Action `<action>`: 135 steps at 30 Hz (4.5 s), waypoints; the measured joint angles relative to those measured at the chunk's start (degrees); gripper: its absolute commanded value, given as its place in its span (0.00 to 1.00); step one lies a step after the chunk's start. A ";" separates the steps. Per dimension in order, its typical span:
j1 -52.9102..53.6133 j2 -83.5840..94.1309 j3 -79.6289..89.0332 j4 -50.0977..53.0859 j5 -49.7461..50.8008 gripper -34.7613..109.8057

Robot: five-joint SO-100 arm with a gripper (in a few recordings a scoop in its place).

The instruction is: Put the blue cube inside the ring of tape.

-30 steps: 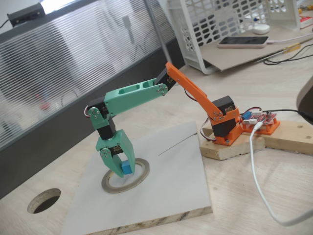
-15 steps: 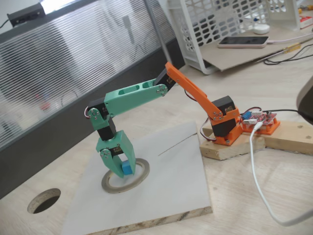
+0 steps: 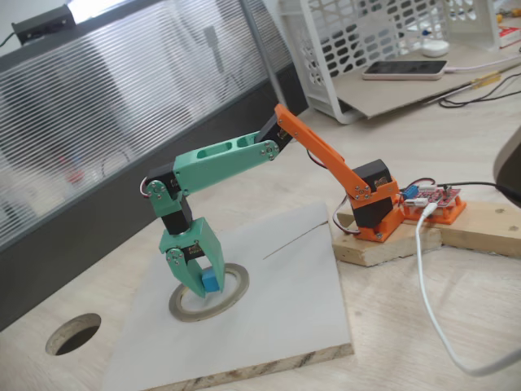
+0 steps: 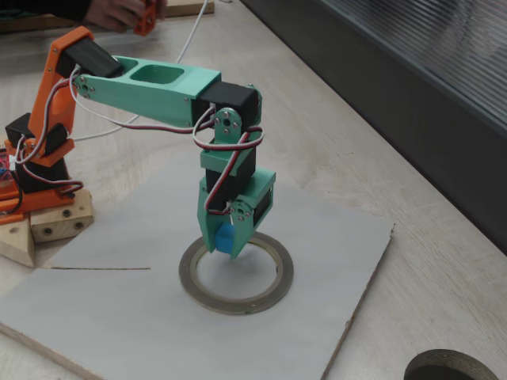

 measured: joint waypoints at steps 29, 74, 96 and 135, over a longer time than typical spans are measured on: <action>0.00 0.00 -0.09 0.18 0.09 0.26; 5.01 0.00 -0.09 7.82 0.09 0.46; 4.75 15.91 -0.09 21.36 0.09 0.46; 5.01 44.38 34.28 22.15 0.00 0.46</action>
